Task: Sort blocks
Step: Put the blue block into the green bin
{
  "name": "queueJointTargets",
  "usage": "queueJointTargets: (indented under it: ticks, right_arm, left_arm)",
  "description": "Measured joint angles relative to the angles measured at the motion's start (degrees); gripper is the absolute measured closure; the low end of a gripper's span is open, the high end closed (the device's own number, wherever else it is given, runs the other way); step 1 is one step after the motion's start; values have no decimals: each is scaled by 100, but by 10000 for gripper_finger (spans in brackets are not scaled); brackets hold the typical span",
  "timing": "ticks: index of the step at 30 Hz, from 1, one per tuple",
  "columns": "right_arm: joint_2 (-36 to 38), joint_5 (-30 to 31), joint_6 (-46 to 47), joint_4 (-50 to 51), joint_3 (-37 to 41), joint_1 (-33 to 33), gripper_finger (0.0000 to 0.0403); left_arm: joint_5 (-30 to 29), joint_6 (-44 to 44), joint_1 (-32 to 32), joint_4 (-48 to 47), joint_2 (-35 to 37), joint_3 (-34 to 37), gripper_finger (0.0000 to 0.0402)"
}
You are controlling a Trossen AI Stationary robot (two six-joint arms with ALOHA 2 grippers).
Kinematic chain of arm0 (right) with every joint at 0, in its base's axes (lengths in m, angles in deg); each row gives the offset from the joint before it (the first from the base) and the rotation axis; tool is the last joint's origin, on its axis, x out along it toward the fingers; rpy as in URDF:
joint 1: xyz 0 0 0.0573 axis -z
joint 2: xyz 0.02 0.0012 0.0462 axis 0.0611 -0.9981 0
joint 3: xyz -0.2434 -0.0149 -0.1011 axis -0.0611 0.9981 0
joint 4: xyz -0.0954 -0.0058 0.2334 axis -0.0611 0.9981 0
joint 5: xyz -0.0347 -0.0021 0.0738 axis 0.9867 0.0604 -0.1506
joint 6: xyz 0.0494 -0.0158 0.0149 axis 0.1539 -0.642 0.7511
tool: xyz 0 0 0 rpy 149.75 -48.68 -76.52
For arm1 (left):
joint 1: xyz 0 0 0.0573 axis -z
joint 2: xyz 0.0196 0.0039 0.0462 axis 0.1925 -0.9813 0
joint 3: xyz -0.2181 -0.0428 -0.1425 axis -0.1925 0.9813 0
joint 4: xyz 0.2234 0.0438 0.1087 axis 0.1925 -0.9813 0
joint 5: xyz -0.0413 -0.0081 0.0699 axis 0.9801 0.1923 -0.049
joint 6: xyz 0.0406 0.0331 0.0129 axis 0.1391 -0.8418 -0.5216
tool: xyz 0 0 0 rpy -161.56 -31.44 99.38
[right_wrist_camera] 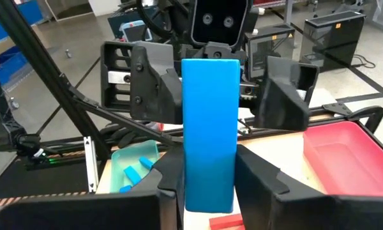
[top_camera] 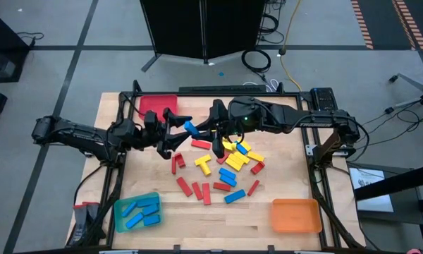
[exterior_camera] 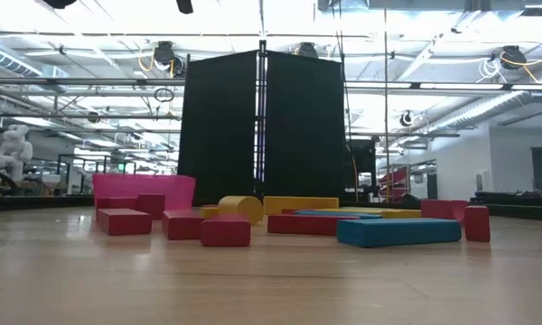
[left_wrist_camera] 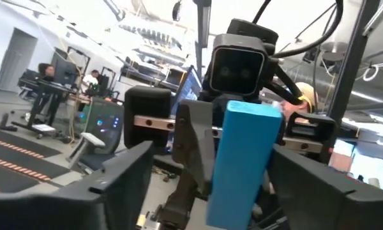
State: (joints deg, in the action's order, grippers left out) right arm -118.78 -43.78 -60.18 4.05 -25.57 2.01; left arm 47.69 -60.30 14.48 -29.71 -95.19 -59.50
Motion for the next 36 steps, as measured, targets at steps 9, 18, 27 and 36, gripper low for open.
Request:
queueJointTargets:
  ticks: [9, 18, 27, 36]
  right_arm:
    - [0, -16, -41, -94, -11, 9, 322]
    - [-26, -128, -74, -8, -9, -17, 322]
    - [-27, 101, -53, -26, -9, -7, 322]
    - [-26, 186, -149, -168, -9, 0, 322]
  left_arm:
    - [198, 14, -189, -277, -78, -335, 44]
    - [889, 113, -238, -587, -674, -922, 43]
    - [937, 29, -271, -1607, -106, -909, 42]
    - [924, -43, -265, -1618, 194, -907, 43]
